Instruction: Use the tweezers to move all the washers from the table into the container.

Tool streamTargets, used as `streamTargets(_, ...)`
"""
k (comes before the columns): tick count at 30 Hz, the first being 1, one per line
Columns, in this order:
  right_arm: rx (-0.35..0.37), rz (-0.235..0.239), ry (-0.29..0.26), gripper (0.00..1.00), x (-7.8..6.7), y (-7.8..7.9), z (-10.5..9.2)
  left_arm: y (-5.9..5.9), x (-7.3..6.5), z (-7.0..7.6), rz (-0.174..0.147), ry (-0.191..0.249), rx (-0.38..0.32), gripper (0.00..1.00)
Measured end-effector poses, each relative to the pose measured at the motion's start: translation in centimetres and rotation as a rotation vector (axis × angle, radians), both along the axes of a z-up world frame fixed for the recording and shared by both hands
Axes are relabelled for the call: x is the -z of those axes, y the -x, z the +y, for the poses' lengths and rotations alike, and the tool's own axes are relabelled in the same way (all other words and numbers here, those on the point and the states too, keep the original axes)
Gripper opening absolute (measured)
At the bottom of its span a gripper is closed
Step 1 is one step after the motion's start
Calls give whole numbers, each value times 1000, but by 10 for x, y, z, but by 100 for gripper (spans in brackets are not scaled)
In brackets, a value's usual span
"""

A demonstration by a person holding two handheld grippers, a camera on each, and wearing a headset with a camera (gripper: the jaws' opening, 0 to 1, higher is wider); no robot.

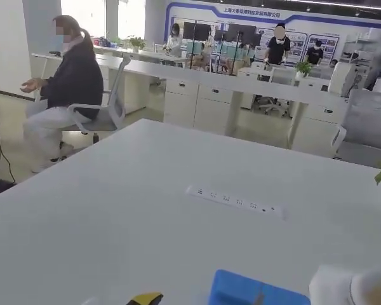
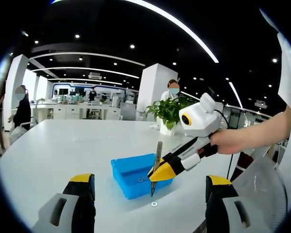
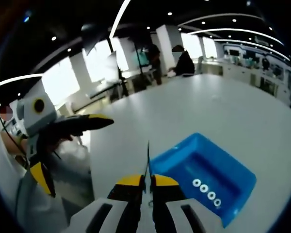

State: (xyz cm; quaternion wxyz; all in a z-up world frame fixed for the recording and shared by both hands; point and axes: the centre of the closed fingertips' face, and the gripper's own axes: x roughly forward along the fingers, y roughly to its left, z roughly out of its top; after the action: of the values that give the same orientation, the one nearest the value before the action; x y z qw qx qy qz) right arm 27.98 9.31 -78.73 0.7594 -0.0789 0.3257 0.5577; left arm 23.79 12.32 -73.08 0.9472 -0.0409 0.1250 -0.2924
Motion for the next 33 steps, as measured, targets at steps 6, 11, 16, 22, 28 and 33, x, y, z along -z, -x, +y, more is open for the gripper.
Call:
streamTargets(6, 2, 25, 28, 4, 16, 4, -3, 0, 1, 0, 2, -1, 0, 97)
streamTargets(11, 7, 38, 45, 4, 26, 4, -5, -1, 1, 0, 5, -4, -1, 97)
streamTargets(16, -6, 34, 64, 4, 29, 7, -5, -1, 2, 0, 7, -6, -1, 97)
streamTargets(22, -27, 16, 75, 4, 31, 11, -2, -1, 3, 1, 8, -11, -4, 96)
streamTargets(28, -59, -46, 106, 4, 31, 12, -3, 0, 3, 1, 10, -16, -2, 96)
streamTargets(33, -44, -48, 98, 4, 31, 10, -5, 0, 3, 1, 10, -19, -2, 96)
